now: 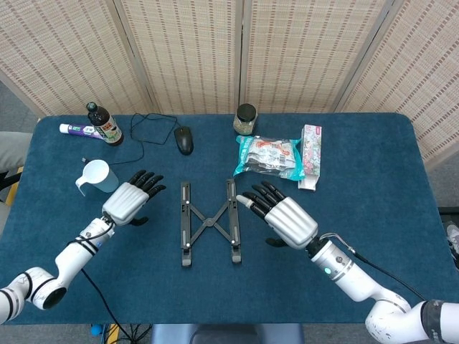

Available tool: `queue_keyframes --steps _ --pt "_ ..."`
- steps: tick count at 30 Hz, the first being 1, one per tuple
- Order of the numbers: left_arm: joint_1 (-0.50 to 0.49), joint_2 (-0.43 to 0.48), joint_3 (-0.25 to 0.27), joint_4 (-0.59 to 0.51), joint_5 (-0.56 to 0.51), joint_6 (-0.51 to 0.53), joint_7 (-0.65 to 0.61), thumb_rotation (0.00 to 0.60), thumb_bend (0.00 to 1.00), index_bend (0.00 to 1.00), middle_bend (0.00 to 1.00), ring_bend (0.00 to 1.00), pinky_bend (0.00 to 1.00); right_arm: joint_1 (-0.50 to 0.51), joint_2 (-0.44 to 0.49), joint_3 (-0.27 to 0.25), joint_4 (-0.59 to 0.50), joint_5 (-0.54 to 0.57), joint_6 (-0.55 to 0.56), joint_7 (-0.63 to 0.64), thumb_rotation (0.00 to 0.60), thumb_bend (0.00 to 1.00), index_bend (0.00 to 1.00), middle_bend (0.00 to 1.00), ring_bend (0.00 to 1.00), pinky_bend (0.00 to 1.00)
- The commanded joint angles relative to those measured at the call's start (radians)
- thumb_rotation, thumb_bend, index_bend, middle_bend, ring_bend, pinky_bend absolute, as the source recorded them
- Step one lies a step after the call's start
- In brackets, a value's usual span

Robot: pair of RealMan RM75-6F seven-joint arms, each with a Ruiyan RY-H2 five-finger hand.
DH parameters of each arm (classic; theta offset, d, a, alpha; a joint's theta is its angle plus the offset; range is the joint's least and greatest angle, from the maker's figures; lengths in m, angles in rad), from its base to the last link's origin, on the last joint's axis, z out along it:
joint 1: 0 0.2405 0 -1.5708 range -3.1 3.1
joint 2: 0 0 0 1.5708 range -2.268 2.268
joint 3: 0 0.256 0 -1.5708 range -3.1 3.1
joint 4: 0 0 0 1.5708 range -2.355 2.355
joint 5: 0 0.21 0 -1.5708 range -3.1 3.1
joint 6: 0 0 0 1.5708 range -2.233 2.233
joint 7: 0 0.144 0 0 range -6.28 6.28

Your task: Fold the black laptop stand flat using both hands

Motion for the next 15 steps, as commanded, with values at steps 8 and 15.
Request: queue_keyframes --steps 8,15 --pt "-0.107 -0.186 -0.003 0.265 0.012 -0.071 -0.078 0.6 0.17 0.11 0.05 0.01 0.02 -0.001 -0.088 -0.017 0.074 -0.03 -0.072 -0.112 0.6 0.0 0.0 0.11 0.0 0.03" --pt "-0.141 -0.271 0.014 0.393 0.035 -0.073 -0.194 0.6 0.17 0.1 0.05 0.01 0.02 0.005 -0.152 -0.004 0.156 -0.022 -0.106 -0.174 0.6 0.0 0.0 0.09 0.0 0.03"
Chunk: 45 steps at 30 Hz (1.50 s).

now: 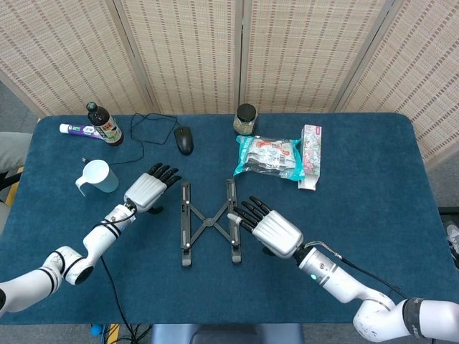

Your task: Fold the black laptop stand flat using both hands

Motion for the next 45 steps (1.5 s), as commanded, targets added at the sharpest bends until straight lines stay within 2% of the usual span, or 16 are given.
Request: queue_keyframes --steps 1,8,23,37,45 --pt "-0.024 -0.048 0.013 0.061 0.018 0.001 -0.056 0.6 0.17 0.1 0.05 0.01 0.02 0.003 -0.028 0.009 0.04 0.005 -0.013 -0.034 0.6 0.0 0.0 0.08 0.0 0.03" --pt "-0.042 -0.109 0.031 0.155 0.027 -0.004 -0.13 0.6 0.17 0.1 0.05 0.01 0.02 0.022 -0.136 0.029 0.165 0.027 -0.055 -0.109 0.6 0.0 0.0 0.04 0.0 0.02" --pt "-0.059 -0.158 0.059 0.245 0.038 0.003 -0.221 0.6 0.17 0.1 0.05 0.01 0.02 0.047 -0.25 0.038 0.276 0.022 -0.091 -0.204 0.6 0.0 0.0 0.02 0.0 0.02" --pt "-0.078 -0.216 0.072 0.34 0.035 -0.017 -0.299 0.6 0.17 0.1 0.05 0.01 0.02 0.044 -0.309 0.046 0.335 0.009 -0.065 -0.231 0.6 0.0 0.0 0.0 0.0 0.0" --pt "-0.08 -0.234 0.082 0.372 0.038 -0.018 -0.347 0.6 0.17 0.1 0.05 0.01 0.02 0.034 -0.383 0.041 0.434 -0.035 -0.011 -0.204 0.6 0.0 0.0 0.0 0.0 0.0"
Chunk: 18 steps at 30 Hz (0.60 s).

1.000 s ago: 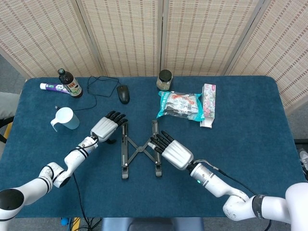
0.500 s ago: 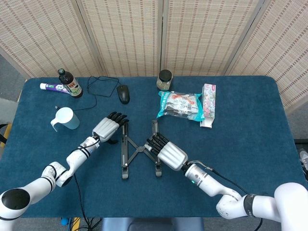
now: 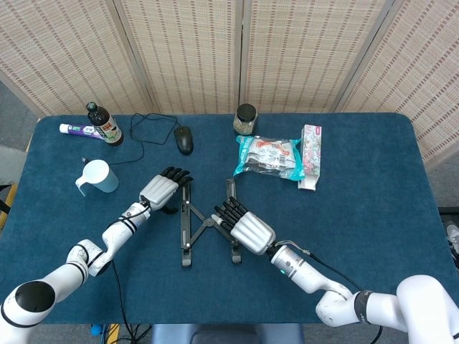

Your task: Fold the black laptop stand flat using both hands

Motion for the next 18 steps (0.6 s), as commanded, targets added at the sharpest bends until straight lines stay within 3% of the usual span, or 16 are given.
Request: queue_keyframes --steps 1,18 --pt "-0.001 -0.006 0.004 0.008 0.001 -0.003 -0.011 0.6 0.17 0.1 0.05 0.01 0.02 -0.003 -0.033 -0.001 0.045 -0.025 0.027 0.022 0.6 0.0 0.0 0.0 0.0 0.0" --pt "0.002 -0.013 0.008 0.02 -0.01 -0.01 -0.072 0.6 0.17 0.1 0.05 0.01 0.02 0.004 -0.176 -0.009 0.289 -0.104 0.1 0.125 0.6 0.0 0.0 0.0 0.0 0.0"
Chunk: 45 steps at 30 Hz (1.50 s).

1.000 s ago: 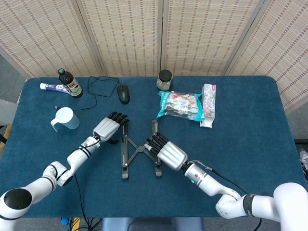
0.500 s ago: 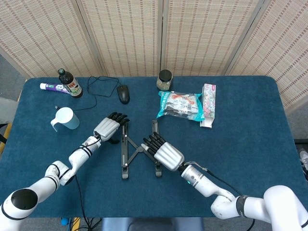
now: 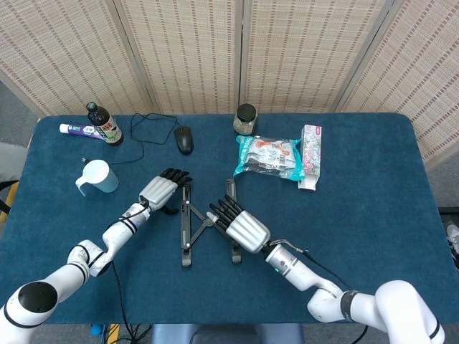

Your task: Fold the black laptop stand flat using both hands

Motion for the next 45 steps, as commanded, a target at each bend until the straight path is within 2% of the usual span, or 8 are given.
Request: queue_keyframes --steps 1,11,23,45 --pt "0.0 0.0 0.001 -0.001 -0.001 -0.001 -0.003 0.6 0.17 0.1 0.05 0.01 0.02 0.002 -0.035 -0.006 0.051 -0.021 0.021 0.028 0.6 0.0 0.0 0.0 0.0 0.0" --pt "-0.001 -0.002 0.0 -0.008 -0.007 -0.01 -0.019 0.6 0.17 0.1 0.05 0.01 0.02 0.014 -0.097 -0.017 0.159 -0.063 0.054 0.073 0.6 0.0 0.0 0.0 0.0 0.0" --pt "-0.008 -0.01 0.009 -0.011 0.005 -0.007 -0.032 0.6 0.17 0.1 0.05 0.01 0.02 0.029 -0.159 -0.006 0.246 -0.081 0.092 0.109 0.6 0.0 0.0 0.0 0.0 0.0" --pt "-0.016 -0.007 0.02 -0.036 0.024 0.014 -0.037 0.6 0.17 0.1 0.05 0.01 0.02 0.07 -0.238 0.035 0.33 -0.074 0.127 0.13 0.6 0.0 0.0 0.0 0.0 0.0"
